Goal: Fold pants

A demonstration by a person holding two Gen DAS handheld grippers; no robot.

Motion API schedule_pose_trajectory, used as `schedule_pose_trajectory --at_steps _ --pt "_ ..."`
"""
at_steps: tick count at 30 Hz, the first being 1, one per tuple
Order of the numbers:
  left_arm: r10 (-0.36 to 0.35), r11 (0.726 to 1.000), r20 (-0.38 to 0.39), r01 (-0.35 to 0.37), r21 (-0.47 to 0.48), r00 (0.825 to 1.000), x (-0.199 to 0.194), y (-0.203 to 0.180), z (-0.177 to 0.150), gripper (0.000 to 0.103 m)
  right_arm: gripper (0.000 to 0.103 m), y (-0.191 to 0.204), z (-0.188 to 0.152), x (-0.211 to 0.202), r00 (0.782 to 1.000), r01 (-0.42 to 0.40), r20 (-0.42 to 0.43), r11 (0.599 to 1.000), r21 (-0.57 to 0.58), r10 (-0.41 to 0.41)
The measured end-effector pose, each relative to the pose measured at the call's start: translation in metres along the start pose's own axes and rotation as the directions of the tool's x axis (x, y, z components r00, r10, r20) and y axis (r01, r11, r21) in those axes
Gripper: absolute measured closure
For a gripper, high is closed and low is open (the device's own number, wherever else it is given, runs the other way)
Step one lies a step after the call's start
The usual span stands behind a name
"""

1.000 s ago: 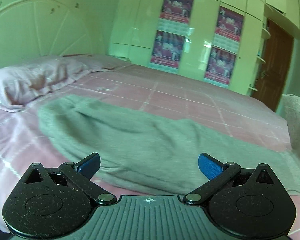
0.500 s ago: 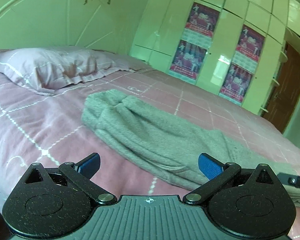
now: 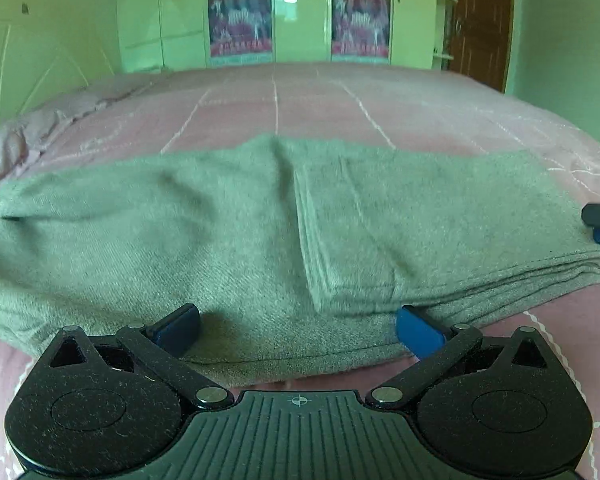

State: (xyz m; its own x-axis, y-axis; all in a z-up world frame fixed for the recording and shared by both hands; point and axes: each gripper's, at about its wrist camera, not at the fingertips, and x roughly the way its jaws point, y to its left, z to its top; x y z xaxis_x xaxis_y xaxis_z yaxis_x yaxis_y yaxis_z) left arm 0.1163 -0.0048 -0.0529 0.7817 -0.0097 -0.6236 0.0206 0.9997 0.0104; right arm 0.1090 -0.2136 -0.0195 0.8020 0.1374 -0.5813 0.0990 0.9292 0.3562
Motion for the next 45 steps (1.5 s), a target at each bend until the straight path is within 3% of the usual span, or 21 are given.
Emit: schedule_pose_trajectory --at_steps 3,7,10,12,15,17,19,21,24,26,27,31,34,36,38,43,44,45 --pt "0.013 0.999 0.036 -0.012 -0.042 0.999 -0.011 0.004 0.003 0.000 0.070 -0.006 0.030 0.002 0.998 -0.007 0.055 0.999 -0.041 0.009" --pt "0.024 0.995 0.088 -0.015 -0.095 0.996 -0.010 0.012 0.012 0.000 0.092 -0.001 0.075 0.048 0.999 -0.003 0.037 0.997 -0.073 0.006" --pt "0.040 0.995 -0.015 -0.042 -0.093 0.999 0.015 0.012 0.014 0.000 0.095 0.007 0.083 0.092 0.996 0.050 -0.064 0.989 -0.139 -0.060" --pt "0.038 0.996 -0.024 -0.040 -0.079 0.999 0.019 0.009 0.011 0.000 0.094 0.005 0.069 0.131 0.967 0.076 -0.227 0.982 -0.170 -0.114" --pt "0.031 0.997 -0.009 -0.031 -0.071 0.999 0.005 0.013 0.008 0.000 0.093 0.011 0.065 0.107 0.987 0.048 -0.145 0.983 -0.175 -0.074" --pt "0.047 0.996 0.040 -0.043 -0.080 0.998 -0.013 0.022 0.000 0.000 0.090 0.022 0.056 0.069 0.999 -0.028 -0.043 0.985 -0.173 0.021" --pt "0.033 0.995 0.088 -0.025 -0.097 0.996 -0.028 0.033 -0.007 0.000 0.090 0.043 0.030 0.045 0.992 -0.122 -0.015 0.963 -0.242 0.122" --pt "0.072 0.993 0.121 -0.059 -0.101 0.990 -0.041 0.040 -0.013 0.000 0.090 0.065 0.004 0.041 0.975 -0.224 -0.064 0.930 -0.292 0.215" --pt "0.116 0.986 0.146 -0.096 -0.135 0.983 -0.057 0.059 -0.018 0.000 0.088 0.105 -0.045 0.072 0.930 -0.345 -0.257 0.863 -0.368 0.262" --pt "0.130 0.978 0.127 -0.106 -0.180 0.983 -0.062 0.085 -0.018 0.000 0.089 0.132 -0.060 0.070 0.928 -0.364 -0.243 0.836 -0.411 0.284" --pt "0.148 0.972 0.122 -0.122 -0.202 0.981 -0.065 0.097 -0.020 0.000 0.089 0.140 -0.060 0.070 0.933 -0.350 -0.234 0.842 -0.411 0.274" --pt "0.192 0.912 0.088 -0.145 -0.384 0.977 -0.067 0.166 -0.032 0.000 0.083 0.138 -0.043 0.056 0.935 -0.348 -0.181 0.890 -0.294 0.306" --pt "0.157 0.847 0.070 -0.098 -0.523 0.985 -0.047 0.220 -0.043 0.000 0.081 0.130 -0.040 0.052 0.937 -0.338 -0.192 0.898 -0.281 0.292" --pt "0.080 0.765 0.090 -0.003 -0.643 0.993 -0.028 0.258 -0.051 0.000 0.081 0.122 -0.040 0.056 0.941 -0.316 -0.206 0.912 -0.261 0.267" --pt "-0.011 0.678 0.161 0.126 -0.724 0.987 -0.007 0.289 -0.059 0.000 0.081 0.117 -0.044 0.056 0.946 -0.297 -0.202 0.925 -0.238 0.252" --pt "-0.142 0.564 0.283 0.313 -0.764 0.949 0.041 0.329 -0.052 0.001 0.081 0.116 -0.047 0.055 0.955 -0.262 -0.195 0.945 -0.195 0.224" --pt "-0.132 0.548 0.306 0.327 -0.770 0.943 0.045 0.332 -0.052 0.009 0.080 0.117 -0.046 0.055 0.957 -0.250 -0.194 0.949 -0.191 0.213" --pt "-0.110 0.530 0.282 0.296 -0.795 0.953 0.050 0.335 -0.055 0.068 0.080 0.120 -0.045 0.056 0.959 -0.241 -0.197 0.951 -0.194 0.203"
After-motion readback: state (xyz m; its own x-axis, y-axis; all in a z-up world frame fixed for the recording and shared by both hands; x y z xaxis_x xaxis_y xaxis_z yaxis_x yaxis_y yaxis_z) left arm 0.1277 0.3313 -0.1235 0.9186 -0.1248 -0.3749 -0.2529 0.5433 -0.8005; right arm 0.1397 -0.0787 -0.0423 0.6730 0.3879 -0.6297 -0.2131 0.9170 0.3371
